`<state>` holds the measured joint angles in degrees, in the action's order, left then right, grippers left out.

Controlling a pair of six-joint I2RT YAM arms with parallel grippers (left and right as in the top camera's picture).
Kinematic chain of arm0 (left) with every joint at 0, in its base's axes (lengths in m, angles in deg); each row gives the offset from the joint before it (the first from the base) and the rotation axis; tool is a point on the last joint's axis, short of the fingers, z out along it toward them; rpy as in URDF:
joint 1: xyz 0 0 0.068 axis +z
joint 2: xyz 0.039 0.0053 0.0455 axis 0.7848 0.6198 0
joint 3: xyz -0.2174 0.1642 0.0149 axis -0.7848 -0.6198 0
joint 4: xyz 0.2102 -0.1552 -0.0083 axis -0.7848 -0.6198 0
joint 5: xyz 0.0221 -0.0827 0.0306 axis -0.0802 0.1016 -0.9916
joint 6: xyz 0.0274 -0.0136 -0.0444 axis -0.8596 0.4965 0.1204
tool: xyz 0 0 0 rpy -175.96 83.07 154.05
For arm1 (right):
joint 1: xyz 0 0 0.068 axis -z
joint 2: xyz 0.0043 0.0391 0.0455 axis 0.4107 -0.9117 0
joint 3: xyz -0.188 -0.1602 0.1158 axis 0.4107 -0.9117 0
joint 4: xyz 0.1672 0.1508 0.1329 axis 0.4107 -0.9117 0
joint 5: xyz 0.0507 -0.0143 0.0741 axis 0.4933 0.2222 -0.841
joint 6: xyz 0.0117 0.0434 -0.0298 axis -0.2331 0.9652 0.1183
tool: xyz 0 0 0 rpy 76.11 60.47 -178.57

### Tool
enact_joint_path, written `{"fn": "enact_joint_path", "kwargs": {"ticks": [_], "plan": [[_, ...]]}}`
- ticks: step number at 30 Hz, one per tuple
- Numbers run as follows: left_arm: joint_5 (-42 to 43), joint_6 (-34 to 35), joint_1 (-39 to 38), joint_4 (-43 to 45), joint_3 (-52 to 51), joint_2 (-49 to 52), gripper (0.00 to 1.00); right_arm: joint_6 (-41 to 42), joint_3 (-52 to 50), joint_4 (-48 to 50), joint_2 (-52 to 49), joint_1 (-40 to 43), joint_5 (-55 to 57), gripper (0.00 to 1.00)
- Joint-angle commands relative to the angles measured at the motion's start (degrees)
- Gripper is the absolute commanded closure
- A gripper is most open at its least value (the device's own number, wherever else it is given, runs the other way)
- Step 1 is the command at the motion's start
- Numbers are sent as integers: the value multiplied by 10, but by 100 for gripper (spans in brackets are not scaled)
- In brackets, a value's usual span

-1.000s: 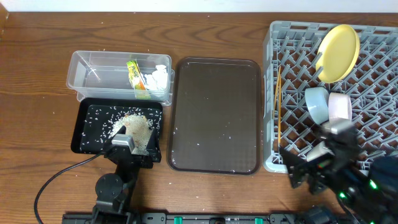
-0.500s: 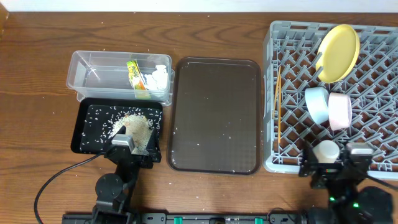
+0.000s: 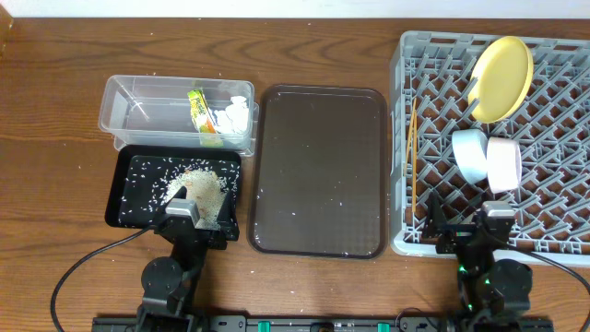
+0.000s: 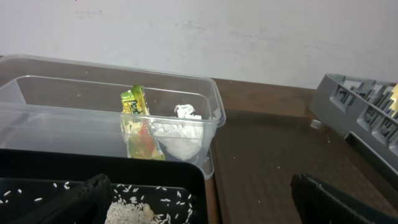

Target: Sort waste into correct bins and load items into the dishwasher rack

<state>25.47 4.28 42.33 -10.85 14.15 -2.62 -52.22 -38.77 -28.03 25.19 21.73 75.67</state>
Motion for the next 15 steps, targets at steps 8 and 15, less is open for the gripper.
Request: {"fn": "enact_joint_path", "kwargs": {"ticks": [8, 15], "plan": [[5, 1, 3, -9, -15, -3, 6, 15, -50, 93, 5, 9, -2, 1], [5, 1, 3, -9, -15, -3, 6, 15, -50, 93, 5, 9, -2, 1]]}}
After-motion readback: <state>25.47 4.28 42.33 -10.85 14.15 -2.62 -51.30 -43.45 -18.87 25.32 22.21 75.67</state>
